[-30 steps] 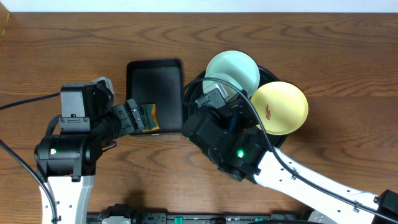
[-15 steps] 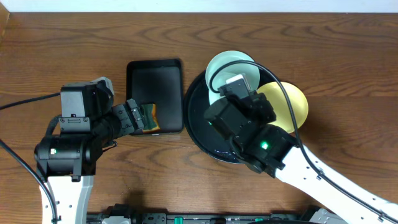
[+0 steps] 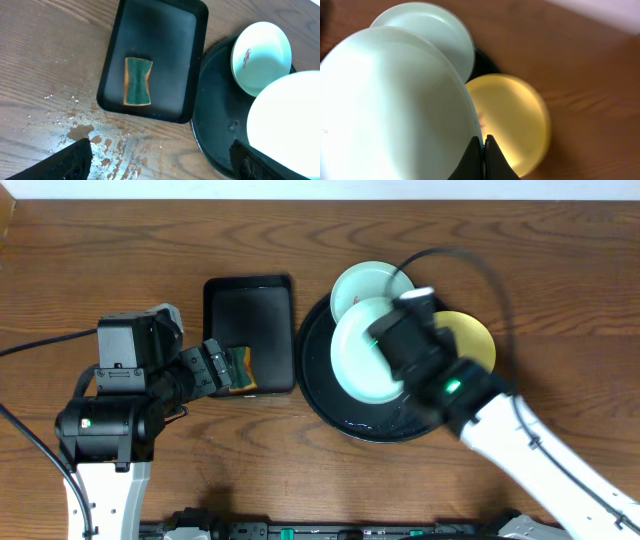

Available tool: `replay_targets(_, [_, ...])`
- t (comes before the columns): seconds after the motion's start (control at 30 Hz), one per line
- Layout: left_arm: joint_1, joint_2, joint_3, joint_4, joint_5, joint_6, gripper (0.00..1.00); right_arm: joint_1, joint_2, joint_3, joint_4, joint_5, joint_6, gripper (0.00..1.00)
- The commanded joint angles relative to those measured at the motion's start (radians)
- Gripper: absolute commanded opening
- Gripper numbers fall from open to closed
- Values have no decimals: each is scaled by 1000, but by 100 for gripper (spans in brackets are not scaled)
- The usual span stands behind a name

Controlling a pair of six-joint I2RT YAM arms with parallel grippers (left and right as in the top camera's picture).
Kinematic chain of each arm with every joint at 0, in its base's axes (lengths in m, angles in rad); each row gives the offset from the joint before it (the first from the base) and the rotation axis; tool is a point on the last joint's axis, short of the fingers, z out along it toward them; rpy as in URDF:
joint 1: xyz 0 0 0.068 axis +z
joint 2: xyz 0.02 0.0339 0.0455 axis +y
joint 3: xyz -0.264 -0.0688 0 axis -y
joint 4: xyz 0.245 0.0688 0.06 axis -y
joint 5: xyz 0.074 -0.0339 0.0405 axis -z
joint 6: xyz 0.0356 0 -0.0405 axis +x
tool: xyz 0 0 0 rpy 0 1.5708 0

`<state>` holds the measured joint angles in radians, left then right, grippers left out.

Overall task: Clean dirty plates on tray and stack at the side
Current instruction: 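Carry the mint plate right and set it on the table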

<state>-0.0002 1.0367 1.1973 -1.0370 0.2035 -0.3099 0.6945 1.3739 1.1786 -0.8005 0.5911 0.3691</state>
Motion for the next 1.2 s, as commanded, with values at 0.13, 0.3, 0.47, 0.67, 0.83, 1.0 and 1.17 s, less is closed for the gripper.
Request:
replay_targets(0.13, [6, 2, 29, -2, -10, 10, 89, -547, -47, 8, 36, -813, 101, 1])
replay_targets(0.3, [6, 2, 29, -2, -10, 10, 89, -980, -40, 6, -24, -908, 62, 1])
replay_targets(0.47, [6, 2, 29, -2, -10, 10, 89, -1261, 15, -5, -46, -807, 63, 1])
replay_targets(0.67, [6, 2, 29, -2, -10, 10, 89, -1408, 105, -75, 16, -669, 117, 1])
replay_targets(0.83, [6, 2, 29, -2, -10, 10, 89, -1429, 176, -146, 92, -587, 133, 1])
replay_targets(1.0, [6, 2, 29, -2, -10, 10, 89, -1429, 214, -177, 147, -478, 129, 15])
replay_targets(1.17, [6, 2, 29, -2, -10, 10, 89, -1413, 156, -166, 200, -815, -10, 32])
